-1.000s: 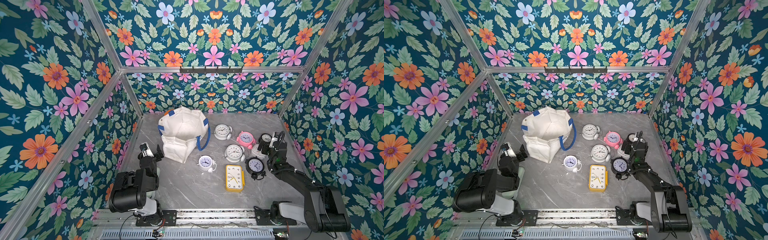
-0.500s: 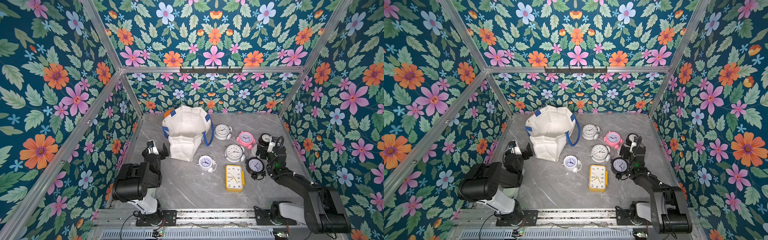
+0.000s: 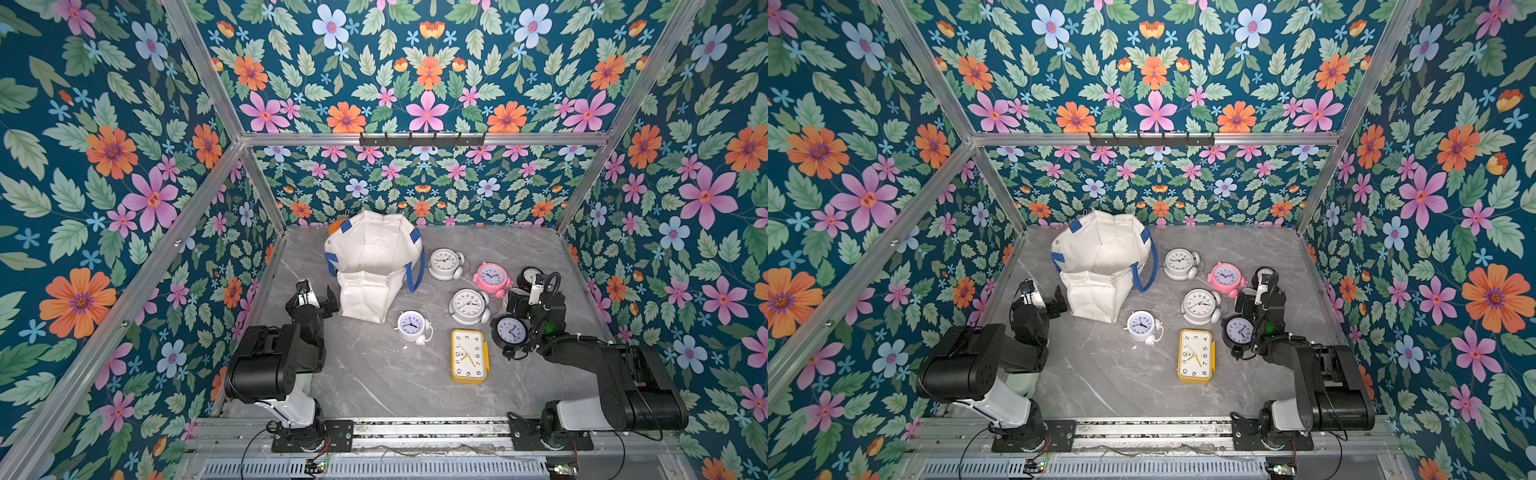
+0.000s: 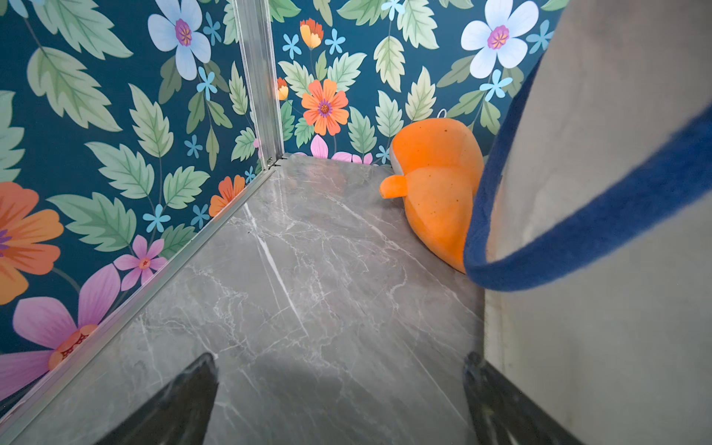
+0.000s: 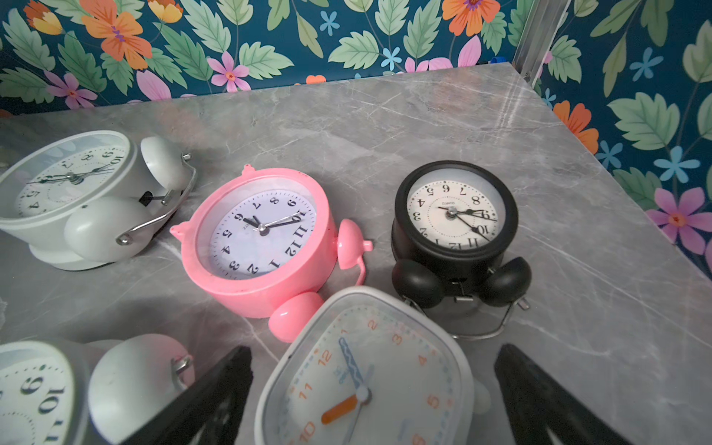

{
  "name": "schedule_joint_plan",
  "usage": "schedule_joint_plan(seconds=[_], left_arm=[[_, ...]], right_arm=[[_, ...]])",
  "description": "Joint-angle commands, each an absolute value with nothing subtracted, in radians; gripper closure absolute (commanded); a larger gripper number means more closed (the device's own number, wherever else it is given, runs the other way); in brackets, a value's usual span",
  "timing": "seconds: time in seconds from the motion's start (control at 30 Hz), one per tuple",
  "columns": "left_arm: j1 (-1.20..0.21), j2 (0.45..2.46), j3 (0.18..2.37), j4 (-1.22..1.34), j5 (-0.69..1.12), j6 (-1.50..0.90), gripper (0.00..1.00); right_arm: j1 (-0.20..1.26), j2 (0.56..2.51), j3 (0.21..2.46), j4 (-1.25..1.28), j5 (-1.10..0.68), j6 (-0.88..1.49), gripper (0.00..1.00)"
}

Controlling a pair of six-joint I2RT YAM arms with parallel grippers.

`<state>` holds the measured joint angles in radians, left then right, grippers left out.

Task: Take the alarm clock out of the canvas bag
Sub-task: Reset both arms

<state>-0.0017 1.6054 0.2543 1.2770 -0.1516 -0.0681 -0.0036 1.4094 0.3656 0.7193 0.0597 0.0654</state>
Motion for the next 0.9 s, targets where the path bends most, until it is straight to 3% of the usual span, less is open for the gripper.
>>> schedule_joint_plan(seconds=[0.0,0.27,0.87], left_arm=[[-0.001,1.605,0.258,1.279,-0.159,-0.052,0.00],[-0.002,1.605,0.258,1.278,-0.161,-0.052,0.00],[-0.004,1.605,0.261,1.276,-0.163,-0.051,0.00]], right_arm=[[-0.003,1.411,0.370,0.767,0.060,0.052,0.01],[-0.002,1.456,0.291,0.954,0.050,0.042,0.01],[-0.003,1.454,0.296,0.937,0.055,0.048,0.01]])
